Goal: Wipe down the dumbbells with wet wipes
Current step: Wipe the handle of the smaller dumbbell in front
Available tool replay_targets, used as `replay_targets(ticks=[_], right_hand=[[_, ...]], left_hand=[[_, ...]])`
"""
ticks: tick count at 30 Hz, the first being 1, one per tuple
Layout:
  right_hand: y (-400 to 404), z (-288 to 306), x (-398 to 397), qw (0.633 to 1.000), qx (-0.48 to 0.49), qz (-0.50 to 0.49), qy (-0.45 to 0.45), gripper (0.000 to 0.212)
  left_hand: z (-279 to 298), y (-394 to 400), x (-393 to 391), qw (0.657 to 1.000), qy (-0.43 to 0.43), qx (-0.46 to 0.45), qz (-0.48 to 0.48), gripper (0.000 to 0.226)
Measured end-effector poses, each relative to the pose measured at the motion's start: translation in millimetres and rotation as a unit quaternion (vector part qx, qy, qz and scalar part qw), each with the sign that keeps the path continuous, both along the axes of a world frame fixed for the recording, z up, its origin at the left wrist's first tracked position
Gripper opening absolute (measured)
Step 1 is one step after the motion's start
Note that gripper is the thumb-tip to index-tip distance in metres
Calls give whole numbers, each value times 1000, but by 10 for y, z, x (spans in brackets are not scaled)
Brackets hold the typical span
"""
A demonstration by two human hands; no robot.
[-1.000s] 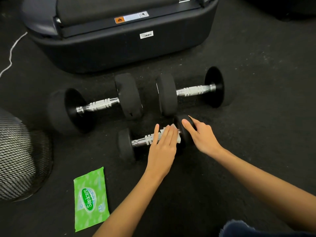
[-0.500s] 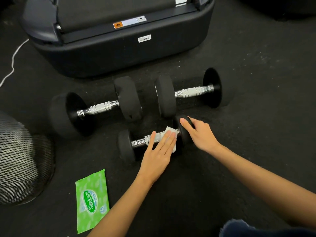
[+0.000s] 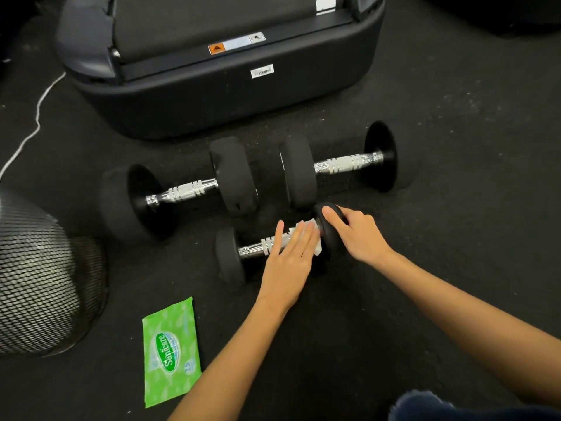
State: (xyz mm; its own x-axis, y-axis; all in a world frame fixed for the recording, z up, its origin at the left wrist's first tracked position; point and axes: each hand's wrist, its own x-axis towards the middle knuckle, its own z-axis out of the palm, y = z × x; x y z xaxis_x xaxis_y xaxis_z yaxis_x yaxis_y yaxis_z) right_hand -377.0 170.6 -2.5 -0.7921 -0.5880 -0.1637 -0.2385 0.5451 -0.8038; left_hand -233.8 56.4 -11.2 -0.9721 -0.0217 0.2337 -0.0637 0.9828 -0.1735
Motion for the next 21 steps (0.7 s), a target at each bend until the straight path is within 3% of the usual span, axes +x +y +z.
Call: replay_targets(ticks=[7,12,16,21], right_hand=[[12,-36,-19,1000,26,0,-3,96],[32,-60,-21,1000,25,9,5,95],[38,-39,-46,999,27,18,7,94],[22,-33,2,999,36,-6,8,75]], left_hand=[[2,3,112,980,67,164,86,77],[33,115,7,994,8,105,23,66],[41,2,126,982,28,166,83,73],[71,40,123,963,65,210,154,63]])
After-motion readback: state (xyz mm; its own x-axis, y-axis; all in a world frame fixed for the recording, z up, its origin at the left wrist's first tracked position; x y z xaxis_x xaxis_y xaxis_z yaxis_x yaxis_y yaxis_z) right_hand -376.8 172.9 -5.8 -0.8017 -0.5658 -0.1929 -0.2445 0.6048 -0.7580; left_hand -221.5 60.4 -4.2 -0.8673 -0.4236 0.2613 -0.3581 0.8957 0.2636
